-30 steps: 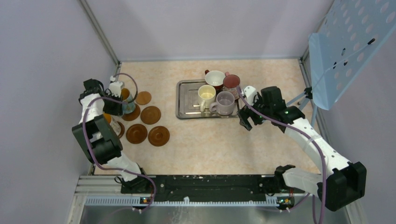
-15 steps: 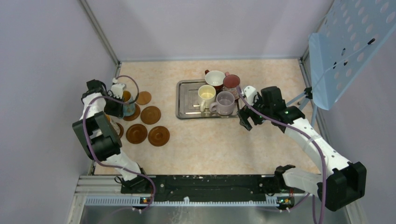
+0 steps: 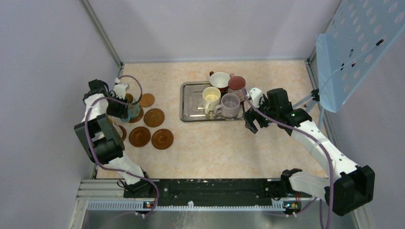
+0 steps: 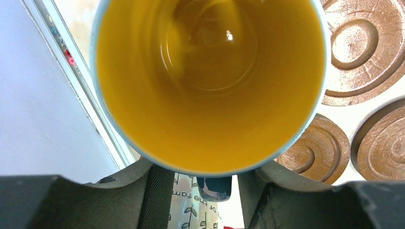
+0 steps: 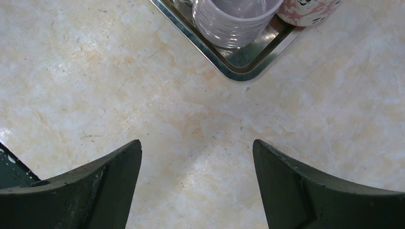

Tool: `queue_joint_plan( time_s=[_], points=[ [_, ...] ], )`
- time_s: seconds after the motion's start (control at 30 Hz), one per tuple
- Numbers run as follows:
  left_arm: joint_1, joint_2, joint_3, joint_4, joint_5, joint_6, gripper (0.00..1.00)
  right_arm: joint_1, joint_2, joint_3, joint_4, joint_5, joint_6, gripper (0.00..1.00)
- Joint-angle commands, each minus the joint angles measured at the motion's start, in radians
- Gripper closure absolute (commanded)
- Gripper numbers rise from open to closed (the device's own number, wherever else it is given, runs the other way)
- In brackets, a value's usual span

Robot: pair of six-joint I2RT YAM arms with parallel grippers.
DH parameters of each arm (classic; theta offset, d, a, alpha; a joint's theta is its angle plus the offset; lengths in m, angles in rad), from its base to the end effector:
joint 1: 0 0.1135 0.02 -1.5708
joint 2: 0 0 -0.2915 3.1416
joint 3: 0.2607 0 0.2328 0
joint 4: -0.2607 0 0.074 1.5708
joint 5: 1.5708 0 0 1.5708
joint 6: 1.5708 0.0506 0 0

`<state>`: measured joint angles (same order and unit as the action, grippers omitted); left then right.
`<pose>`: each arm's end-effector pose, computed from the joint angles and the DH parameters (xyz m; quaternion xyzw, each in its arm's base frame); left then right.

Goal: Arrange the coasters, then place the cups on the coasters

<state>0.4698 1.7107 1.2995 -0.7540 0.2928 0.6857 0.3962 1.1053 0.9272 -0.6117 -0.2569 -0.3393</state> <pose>0.3090 0.1405 0.2547 0.1336 0.9602 -0.0109 0.2450 0.1867 0.0920 0.3059 -0.3752 0.8383 0.1291 0.3740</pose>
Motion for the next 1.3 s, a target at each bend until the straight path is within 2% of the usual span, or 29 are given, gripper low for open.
queue_joint_plan(
  time_s=[0.0,0.1,0.23,0.37,0.5,0.6,0.8,1.13,1.27],
  points=[
    [-0.009,-0.017,0.036,0.025,0.003,0.006,0.45,-0.006,-0.006,0.005,0.056,-0.011,0.000,0.15],
    [-0.008,-0.021,0.047,0.020,0.004,0.006,0.42,-0.007,-0.001,0.007,0.065,-0.014,0.000,0.15],
    [-0.012,-0.021,0.078,-0.002,0.006,0.008,0.32,-0.007,0.004,0.008,0.069,-0.018,-0.002,0.15],
    [-0.019,-0.022,0.109,-0.024,-0.002,0.012,0.27,-0.005,0.005,0.007,0.070,-0.019,-0.003,0.15],
    [-0.031,-0.029,0.124,-0.032,-0.019,0.020,0.16,-0.005,0.002,0.006,0.070,-0.021,-0.003,0.15],
    [-0.044,-0.032,0.144,-0.042,-0.035,0.017,0.02,-0.003,0.003,0.006,0.071,-0.022,-0.001,0.15],
    [-0.080,-0.021,0.270,-0.107,-0.011,0.001,0.01,-0.002,-0.006,0.001,0.072,-0.022,0.002,0.15],
    [-0.236,-0.017,0.413,-0.094,0.018,-0.057,0.01,-0.001,-0.018,-0.002,0.063,-0.010,0.000,0.15],
    [-0.331,0.035,0.458,-0.096,-0.030,-0.057,0.01,-0.002,-0.018,-0.003,0.064,-0.013,-0.001,0.15]
  ],
)
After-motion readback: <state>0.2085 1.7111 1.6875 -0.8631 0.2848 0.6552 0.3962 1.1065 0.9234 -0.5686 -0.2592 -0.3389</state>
